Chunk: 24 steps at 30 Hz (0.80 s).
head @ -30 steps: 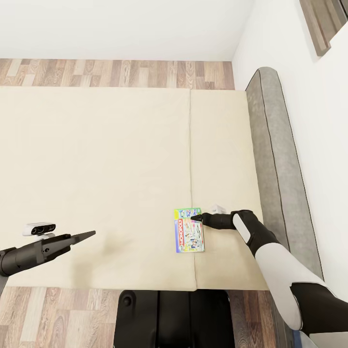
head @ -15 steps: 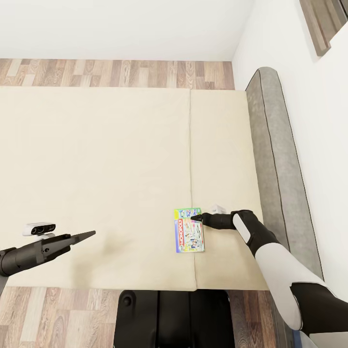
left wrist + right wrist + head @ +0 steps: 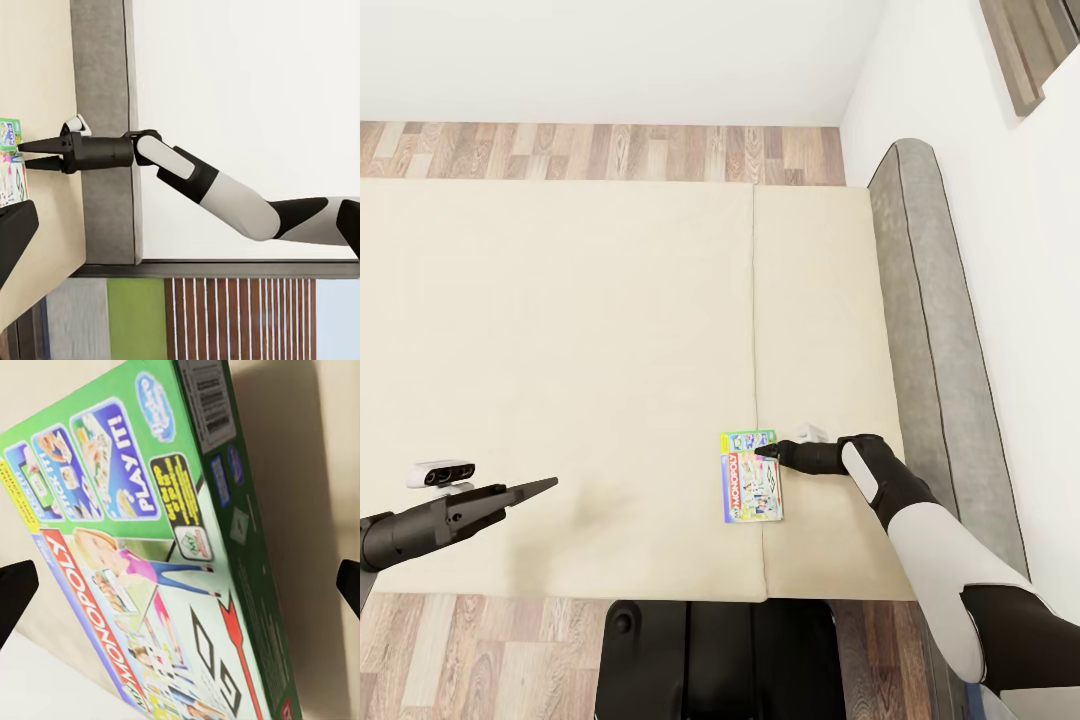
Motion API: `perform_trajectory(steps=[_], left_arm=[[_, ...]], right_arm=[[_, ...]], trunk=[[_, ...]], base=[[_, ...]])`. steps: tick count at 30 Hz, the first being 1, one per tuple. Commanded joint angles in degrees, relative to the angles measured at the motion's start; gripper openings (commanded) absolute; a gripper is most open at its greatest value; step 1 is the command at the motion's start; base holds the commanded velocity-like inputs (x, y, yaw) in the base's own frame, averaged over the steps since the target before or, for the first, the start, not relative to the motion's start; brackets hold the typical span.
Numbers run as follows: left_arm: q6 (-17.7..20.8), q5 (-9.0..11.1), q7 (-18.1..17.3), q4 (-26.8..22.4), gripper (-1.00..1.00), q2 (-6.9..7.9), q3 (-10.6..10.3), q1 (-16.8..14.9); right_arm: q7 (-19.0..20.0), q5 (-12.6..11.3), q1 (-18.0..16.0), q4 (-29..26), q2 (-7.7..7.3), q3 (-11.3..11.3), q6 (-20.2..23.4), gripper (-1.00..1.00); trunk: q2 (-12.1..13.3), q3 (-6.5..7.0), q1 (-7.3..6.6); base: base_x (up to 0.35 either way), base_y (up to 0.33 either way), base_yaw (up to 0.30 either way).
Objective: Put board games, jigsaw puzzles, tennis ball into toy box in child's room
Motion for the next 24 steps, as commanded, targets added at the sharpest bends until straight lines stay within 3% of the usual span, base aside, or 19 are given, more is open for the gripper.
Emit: perform_trajectory(steps=[1,24], left_arm=[[0.61,-0.02,-0.21,-0.01,1.0,0.02,-0.01,-0.01],[0.61,-0.02,-0.21,0.27,1.0,0.1,-0.01,-0.01]], right_arm=[[0.06,-0.12,-0.01,-0.04,-0.02,0.03,0.3,1.0],[0.09,-0.1,-0.01,-0.04,-0.02,0.04,0.3,1.0]], trunk=[[-0.09,-0.06,0.03],[-0.09,-0.06,0.03]], base=[[0.0,0.0,0.0],[0.0,0.044,0.0]])
